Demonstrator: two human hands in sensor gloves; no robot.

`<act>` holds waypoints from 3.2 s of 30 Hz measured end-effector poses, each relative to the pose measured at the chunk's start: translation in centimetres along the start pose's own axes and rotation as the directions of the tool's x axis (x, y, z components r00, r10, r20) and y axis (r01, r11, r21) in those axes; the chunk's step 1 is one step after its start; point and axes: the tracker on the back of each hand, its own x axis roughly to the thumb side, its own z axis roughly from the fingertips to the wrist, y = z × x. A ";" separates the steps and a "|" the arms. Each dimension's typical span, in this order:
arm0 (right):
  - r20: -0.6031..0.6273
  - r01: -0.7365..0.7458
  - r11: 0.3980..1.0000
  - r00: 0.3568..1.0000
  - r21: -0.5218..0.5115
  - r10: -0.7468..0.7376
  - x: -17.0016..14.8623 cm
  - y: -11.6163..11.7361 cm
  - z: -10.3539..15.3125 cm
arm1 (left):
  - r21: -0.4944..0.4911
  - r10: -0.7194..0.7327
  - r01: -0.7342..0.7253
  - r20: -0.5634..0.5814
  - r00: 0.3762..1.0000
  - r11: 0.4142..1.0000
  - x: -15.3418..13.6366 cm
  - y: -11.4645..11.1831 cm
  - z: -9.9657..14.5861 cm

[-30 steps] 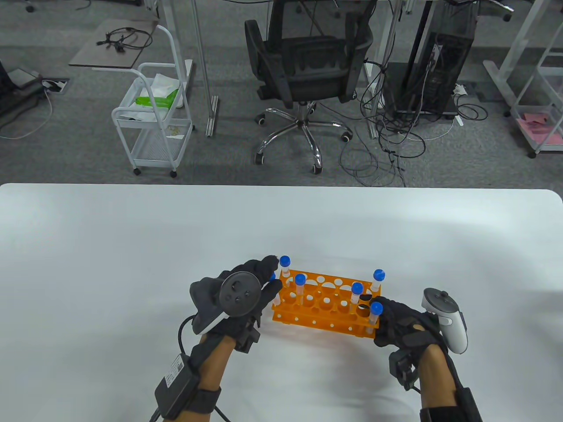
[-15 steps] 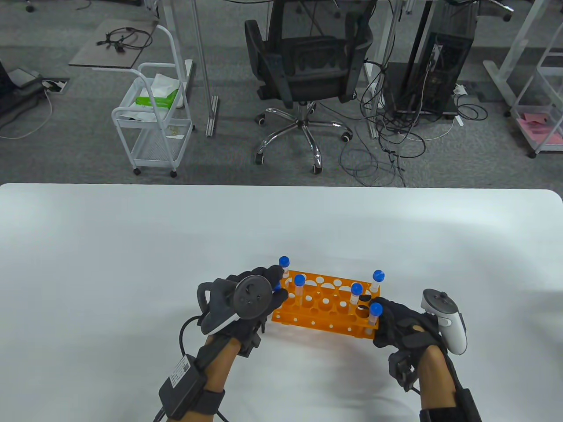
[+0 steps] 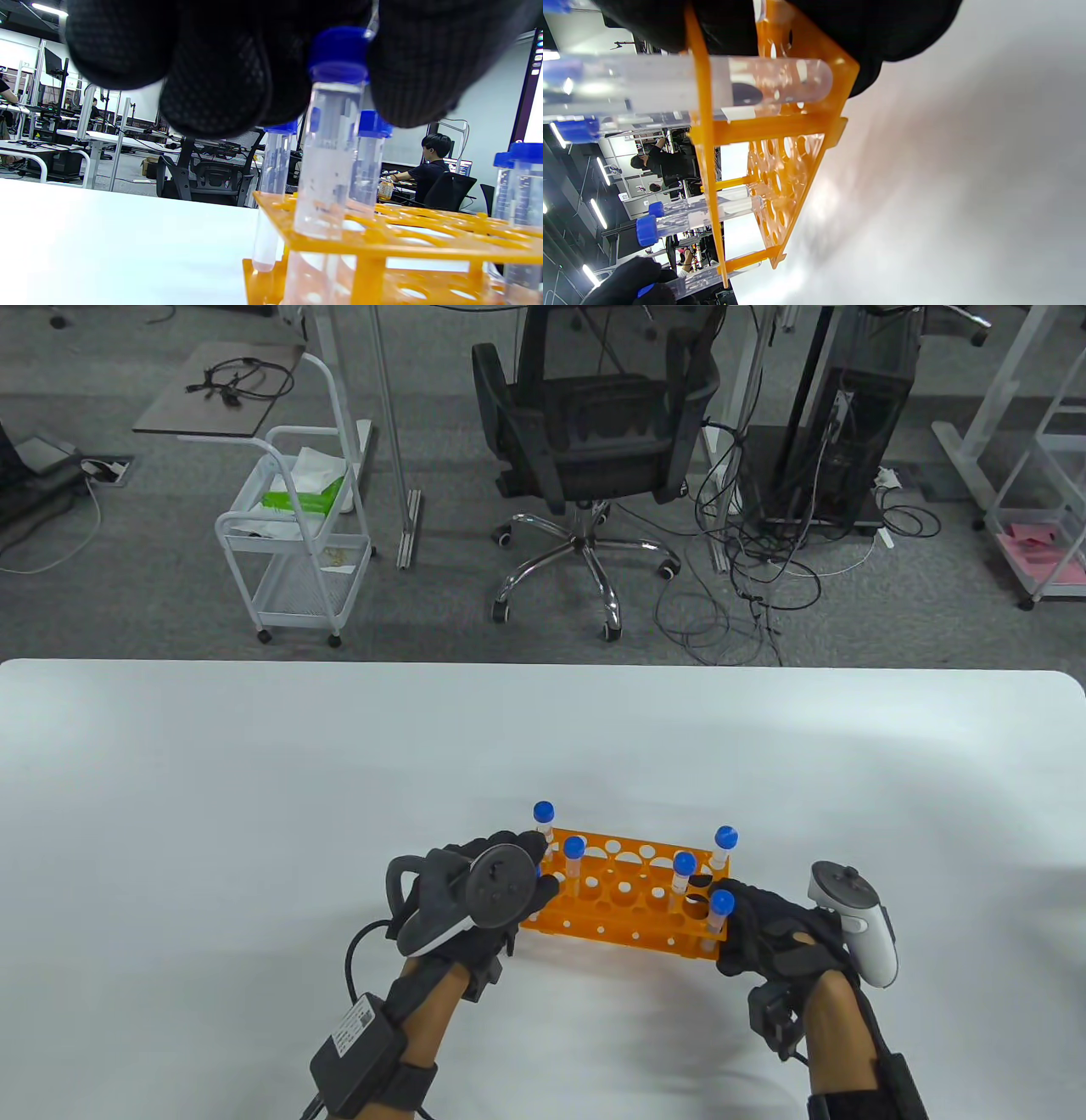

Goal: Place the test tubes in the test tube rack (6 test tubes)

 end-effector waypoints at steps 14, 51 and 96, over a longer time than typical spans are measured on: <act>0.004 -0.022 1.000 1.000 0.013 0.022 0.2 0.5 -0.1 | -0.017 0.018 -0.018 -0.008 1.000 1.000 -0.5 -0.3 1.0; -0.053 -0.061 0.989 0.996 0.131 0.069 0.5 2.5 -1.4 | -0.129 0.708 -0.848 -0.495 0.504 0.513 -10.7 -7.8 1.0; -0.135 -0.406 0.841 0.913 -0.357 0.384 1.4 0.6 -2.8 | -0.067 0.533 -0.745 -0.656 0.534 0.664 -13.5 -11.2 0.4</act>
